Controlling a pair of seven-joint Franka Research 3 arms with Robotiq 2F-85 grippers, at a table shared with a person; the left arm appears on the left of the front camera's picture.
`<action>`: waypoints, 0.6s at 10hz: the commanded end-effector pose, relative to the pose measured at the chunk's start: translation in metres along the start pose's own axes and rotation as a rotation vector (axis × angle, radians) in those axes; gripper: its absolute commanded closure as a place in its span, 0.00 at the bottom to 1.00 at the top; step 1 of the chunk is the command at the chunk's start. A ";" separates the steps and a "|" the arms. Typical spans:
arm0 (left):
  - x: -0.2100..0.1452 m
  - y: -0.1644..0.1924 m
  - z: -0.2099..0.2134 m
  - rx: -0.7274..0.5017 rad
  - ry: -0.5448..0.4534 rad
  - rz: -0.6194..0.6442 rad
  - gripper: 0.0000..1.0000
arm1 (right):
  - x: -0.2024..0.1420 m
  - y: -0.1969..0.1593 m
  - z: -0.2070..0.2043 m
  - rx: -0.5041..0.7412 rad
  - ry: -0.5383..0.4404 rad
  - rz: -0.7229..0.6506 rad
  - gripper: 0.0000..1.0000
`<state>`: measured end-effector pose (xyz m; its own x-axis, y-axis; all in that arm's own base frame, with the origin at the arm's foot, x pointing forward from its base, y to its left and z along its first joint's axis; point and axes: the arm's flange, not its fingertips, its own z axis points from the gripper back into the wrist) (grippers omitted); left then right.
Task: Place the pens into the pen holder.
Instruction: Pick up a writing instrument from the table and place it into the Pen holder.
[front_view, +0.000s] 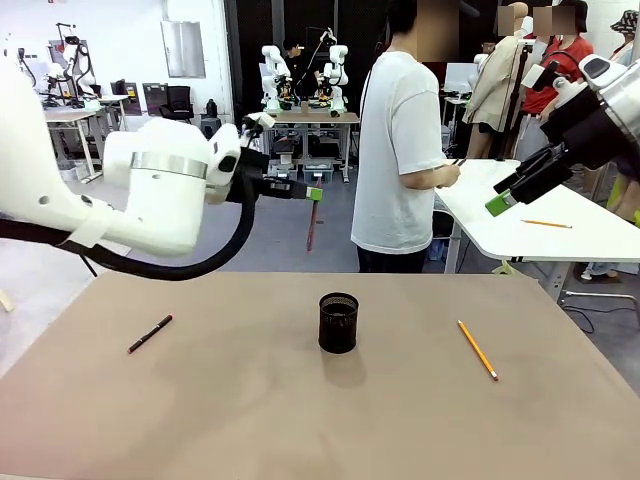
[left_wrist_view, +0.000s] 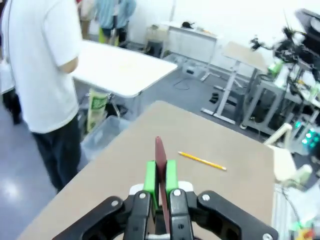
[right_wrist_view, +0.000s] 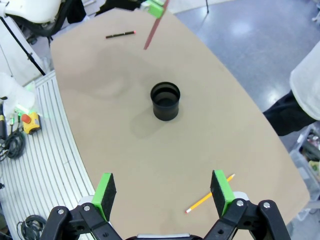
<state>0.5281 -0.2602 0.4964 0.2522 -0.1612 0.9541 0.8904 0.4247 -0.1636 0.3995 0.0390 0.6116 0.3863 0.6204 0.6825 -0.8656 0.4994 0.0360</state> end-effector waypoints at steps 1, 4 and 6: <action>0.019 0.003 -0.011 0.055 0.038 0.083 1.00 | 0.001 -0.001 0.000 0.013 -0.017 0.009 0.00; -0.002 0.000 -0.001 0.017 0.012 0.022 1.00 | 0.001 -0.001 0.000 0.013 -0.017 0.009 0.00; -0.025 0.005 -0.035 0.014 -0.009 -0.127 1.00 | 0.001 -0.001 0.000 0.013 -0.017 0.009 0.00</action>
<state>0.5328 -0.2768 0.4812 0.2247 -0.2141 0.9506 0.8923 0.4371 -0.1125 0.3994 0.0391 0.6116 0.3864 0.6206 0.6824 -0.8656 0.4994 0.0359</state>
